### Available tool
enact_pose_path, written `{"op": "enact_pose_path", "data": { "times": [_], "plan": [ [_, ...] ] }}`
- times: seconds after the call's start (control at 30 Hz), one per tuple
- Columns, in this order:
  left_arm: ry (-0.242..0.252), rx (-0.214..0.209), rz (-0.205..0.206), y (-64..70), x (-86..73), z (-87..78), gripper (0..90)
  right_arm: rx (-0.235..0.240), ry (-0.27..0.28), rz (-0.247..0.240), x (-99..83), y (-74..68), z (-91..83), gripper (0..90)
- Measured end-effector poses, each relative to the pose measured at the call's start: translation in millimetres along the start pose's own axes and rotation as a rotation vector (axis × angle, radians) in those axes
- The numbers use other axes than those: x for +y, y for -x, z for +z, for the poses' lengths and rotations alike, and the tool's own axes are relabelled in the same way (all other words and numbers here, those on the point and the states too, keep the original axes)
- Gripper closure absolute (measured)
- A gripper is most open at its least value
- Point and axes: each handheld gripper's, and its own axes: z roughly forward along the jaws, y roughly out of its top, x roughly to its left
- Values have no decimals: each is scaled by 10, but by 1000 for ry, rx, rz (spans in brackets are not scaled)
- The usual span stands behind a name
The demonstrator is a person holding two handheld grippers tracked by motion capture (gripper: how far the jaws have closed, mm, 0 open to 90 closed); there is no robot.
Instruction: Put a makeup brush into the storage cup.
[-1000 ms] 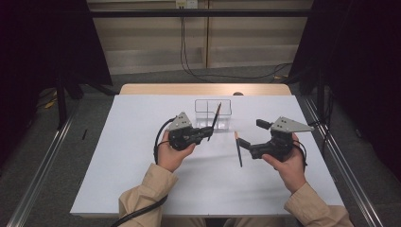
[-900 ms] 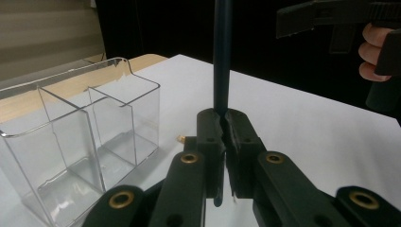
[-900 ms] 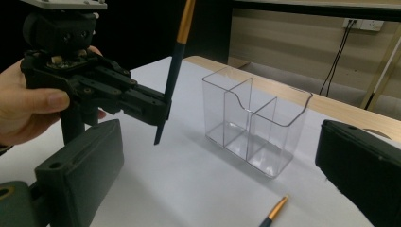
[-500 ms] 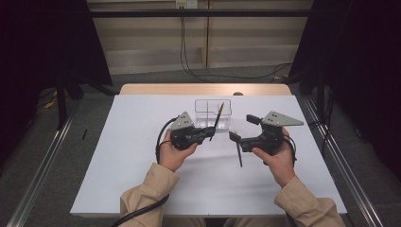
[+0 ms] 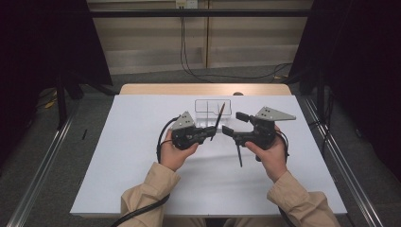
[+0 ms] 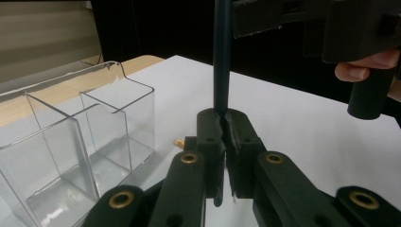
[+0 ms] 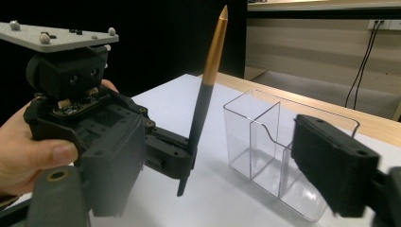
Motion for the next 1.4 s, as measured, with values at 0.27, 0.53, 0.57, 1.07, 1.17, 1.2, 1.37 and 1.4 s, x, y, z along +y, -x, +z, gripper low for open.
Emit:
{"op": "enact_pose_path", "data": {
  "times": [0.27, 0.53, 0.57, 1.07, 1.17, 1.2, 1.37, 1.4],
  "plan": [
    [-2, -3, 5, 10, -15, 13, 853, 12, 18, 17, 32, -19, 60, 325],
    [-7, -1, 6, 12, -24, 10, 853, 1, 57, 45, 75, 44, 53, 453],
    [-6, -1, 6, 12, -26, 11, 853, 2, 65, 50, 78, 55, 48, 470],
    [-7, -9, 19, 50, -10, 58, 853, -3, 71, 53, 110, 32, 97, 626],
    [-4, -10, 17, 49, -5, 58, 853, -11, 67, 36, 115, 22, 109, 628],
    [-3, -10, 15, 50, -4, 59, 853, -8, 66, 32, 118, 19, 112, 642],
    [1, -11, 14, 54, 3, 60, 853, -21, 62, 10, 118, 6, 130, 651],
    [0, -10, 16, 55, 5, 60, 853, -21, 58, 11, 116, 1, 136, 651]
  ]
}}
